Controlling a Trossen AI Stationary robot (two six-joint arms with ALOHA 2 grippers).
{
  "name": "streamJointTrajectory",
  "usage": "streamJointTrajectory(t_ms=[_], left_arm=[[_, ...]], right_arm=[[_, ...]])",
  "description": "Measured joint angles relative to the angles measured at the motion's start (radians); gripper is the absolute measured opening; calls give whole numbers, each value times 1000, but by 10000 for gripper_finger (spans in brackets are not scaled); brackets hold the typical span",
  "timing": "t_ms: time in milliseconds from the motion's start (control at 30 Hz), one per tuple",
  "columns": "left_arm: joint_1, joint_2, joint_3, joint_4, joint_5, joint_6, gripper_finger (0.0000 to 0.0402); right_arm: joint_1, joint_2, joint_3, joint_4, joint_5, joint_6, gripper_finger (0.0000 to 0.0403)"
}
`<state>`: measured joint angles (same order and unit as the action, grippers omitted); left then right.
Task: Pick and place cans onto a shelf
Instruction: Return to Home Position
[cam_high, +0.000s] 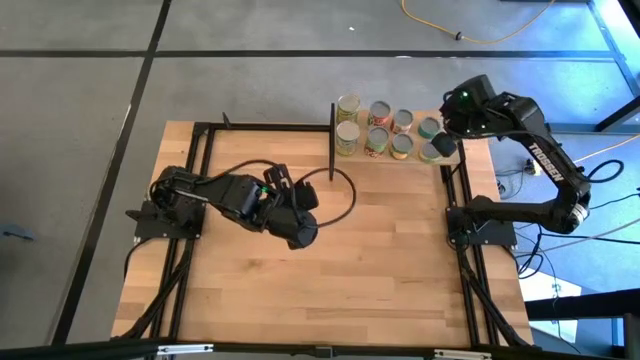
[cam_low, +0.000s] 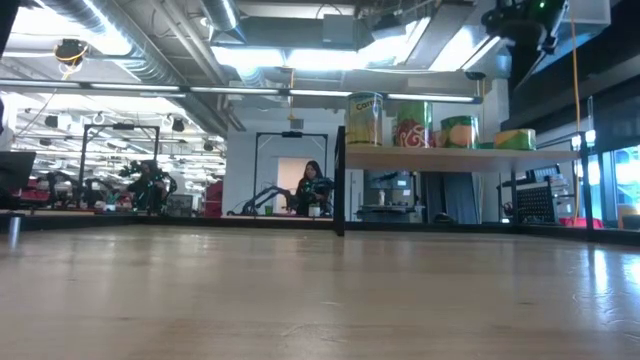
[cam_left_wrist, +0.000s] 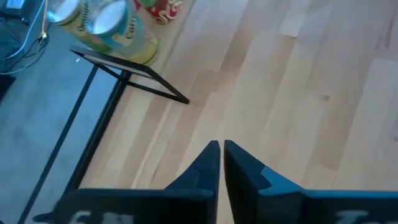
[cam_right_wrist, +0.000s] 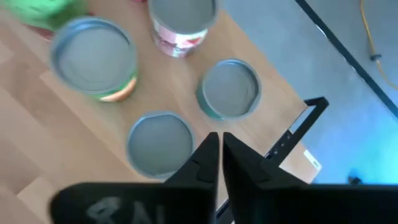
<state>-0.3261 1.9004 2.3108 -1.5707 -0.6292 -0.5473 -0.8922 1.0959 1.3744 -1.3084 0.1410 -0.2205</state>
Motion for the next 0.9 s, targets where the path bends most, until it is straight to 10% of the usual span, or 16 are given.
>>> streamJointTrajectory(t_ms=[300,900], left_arm=[[-10,-135,-40,1,-34,1,1],[-208,-911,-959,330,-83,-177,0]], right_arm=[[3,-63,53,-15,-47,-76,4],[3,-388,61,15,-477,-125,3]])
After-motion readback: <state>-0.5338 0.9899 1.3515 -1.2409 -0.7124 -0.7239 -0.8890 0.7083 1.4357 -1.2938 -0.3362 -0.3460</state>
